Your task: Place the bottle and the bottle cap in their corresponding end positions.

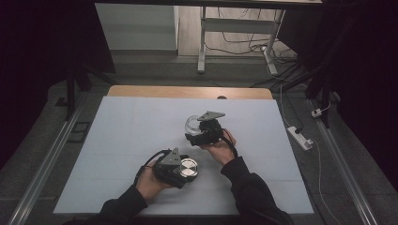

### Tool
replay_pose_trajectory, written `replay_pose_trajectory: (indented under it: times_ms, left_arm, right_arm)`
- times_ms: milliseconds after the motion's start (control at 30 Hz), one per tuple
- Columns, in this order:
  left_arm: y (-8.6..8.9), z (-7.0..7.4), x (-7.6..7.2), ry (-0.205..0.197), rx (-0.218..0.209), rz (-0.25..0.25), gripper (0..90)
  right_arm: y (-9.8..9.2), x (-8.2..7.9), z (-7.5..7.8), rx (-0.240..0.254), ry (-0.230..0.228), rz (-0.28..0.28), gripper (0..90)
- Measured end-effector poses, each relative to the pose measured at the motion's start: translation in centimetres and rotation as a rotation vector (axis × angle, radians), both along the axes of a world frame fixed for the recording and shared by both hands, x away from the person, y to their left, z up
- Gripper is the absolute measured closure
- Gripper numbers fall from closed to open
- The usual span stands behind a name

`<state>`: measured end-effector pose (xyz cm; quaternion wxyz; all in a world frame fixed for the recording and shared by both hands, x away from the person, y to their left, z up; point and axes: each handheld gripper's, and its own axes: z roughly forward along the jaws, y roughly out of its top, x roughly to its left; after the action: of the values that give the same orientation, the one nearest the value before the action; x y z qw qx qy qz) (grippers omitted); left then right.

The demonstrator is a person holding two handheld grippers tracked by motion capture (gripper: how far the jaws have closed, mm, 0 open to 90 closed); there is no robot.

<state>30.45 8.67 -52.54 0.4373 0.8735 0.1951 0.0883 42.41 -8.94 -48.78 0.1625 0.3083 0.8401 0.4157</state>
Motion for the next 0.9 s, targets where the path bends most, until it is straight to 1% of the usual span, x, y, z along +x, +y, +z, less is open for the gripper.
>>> replay_pose_trajectory:
  times_ms: [267, 400, 467, 567, 633, 667, 700, 767, 800, 900]
  left_arm:
    - [-0.8, -0.6, 0.4, 0.011, 0.02, 0.009, 20.1]
    - [-1.1, -0.9, 0.5, 0.016, 0.043, 0.003, 20.1]
    - [-1.2, -1.0, 0.6, 0.02, 0.041, 0.009, 20.1]
    - [-1.2, -1.1, 0.7, 0.018, 0.054, 0.01, 20.1]
    - [-1.3, -1.2, 0.7, 0.024, 0.05, 0.014, 20.1]
    - [-1.3, -1.2, 0.8, 0.027, 0.056, 0.013, 20.1]
    - [-1.3, -1.3, 0.9, 0.025, 0.071, 0.012, 20.0]
    - [-1.4, -1.4, 0.9, 0.028, 0.066, 0.018, 20.0]
    - [-1.3, -1.4, 1.0, 0.028, 0.077, 0.013, 20.0]
    - [-1.4, -1.5, 1.0, 0.035, 0.081, 0.022, 20.0]
  right_arm:
    - [0.6, 1.0, -0.5, -0.015, -0.003, -0.01, 15.2]
    - [0.9, 1.3, -0.7, -0.018, -0.007, -0.014, 15.2]
    - [1.0, 1.5, -0.8, -0.018, -0.009, -0.017, 15.1]
    - [1.1, 1.6, -0.9, -0.019, -0.01, -0.018, 15.1]
    - [1.3, 1.7, -1.0, -0.019, -0.009, -0.018, 15.1]
    - [1.4, 1.7, -1.0, -0.018, -0.011, -0.017, 15.1]
    - [1.5, 1.7, -1.1, -0.021, -0.01, -0.017, 15.1]
    - [1.7, 1.8, -1.2, -0.023, -0.009, -0.016, 15.1]
    - [1.8, 1.8, -1.3, -0.025, -0.01, -0.014, 15.1]
    - [2.0, 1.9, -1.5, -0.033, -0.012, -0.01, 15.1]
